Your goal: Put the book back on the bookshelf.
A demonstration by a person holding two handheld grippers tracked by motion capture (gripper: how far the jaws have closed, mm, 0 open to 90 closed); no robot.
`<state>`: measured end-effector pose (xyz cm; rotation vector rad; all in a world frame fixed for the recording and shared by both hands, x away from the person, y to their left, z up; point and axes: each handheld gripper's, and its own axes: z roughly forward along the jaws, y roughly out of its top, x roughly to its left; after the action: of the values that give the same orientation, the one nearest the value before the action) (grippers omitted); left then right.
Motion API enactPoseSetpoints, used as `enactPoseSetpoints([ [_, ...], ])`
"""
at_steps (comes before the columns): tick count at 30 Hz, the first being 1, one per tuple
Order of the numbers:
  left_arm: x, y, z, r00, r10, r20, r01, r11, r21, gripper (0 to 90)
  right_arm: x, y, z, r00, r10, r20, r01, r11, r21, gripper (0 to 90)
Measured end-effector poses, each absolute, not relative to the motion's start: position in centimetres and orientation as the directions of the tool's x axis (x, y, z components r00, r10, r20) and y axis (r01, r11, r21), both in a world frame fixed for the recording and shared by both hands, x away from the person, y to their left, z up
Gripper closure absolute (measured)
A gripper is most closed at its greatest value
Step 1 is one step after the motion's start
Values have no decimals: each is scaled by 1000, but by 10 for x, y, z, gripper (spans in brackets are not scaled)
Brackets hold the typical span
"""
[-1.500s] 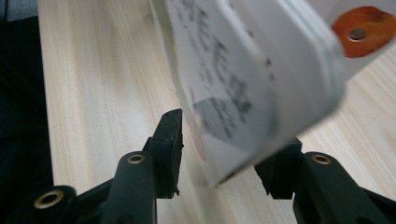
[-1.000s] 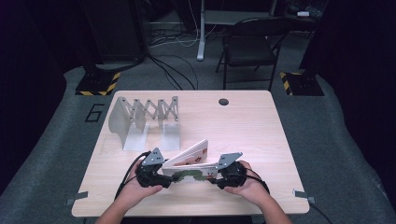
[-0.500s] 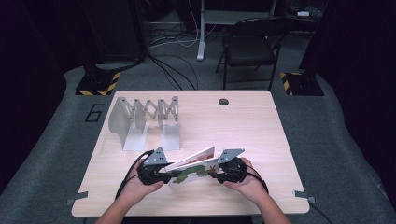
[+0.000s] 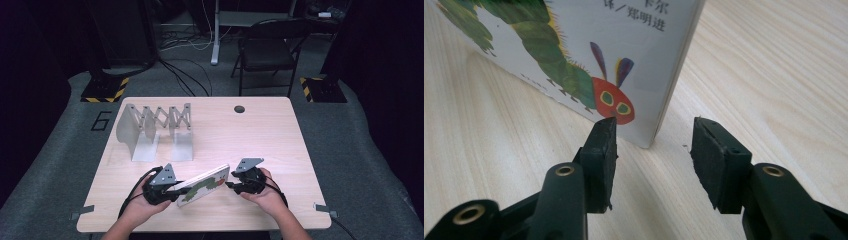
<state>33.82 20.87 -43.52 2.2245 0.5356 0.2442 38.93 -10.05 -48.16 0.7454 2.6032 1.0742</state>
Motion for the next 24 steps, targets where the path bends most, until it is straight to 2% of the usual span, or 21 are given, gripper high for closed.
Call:
enactPoseSetpoints([
  [12, 344, 208, -434, 889, 456, -37, 340, -604, 721, 733, 387, -82, -479, -867, 494, -60, 302, 618, 726, 527],
  [24, 353, 187, -432, 880, 473, -41, 369, -627, 686, 708, 387, -81, -478, -856, 515, -44, 322, 599, 733, 529],
])
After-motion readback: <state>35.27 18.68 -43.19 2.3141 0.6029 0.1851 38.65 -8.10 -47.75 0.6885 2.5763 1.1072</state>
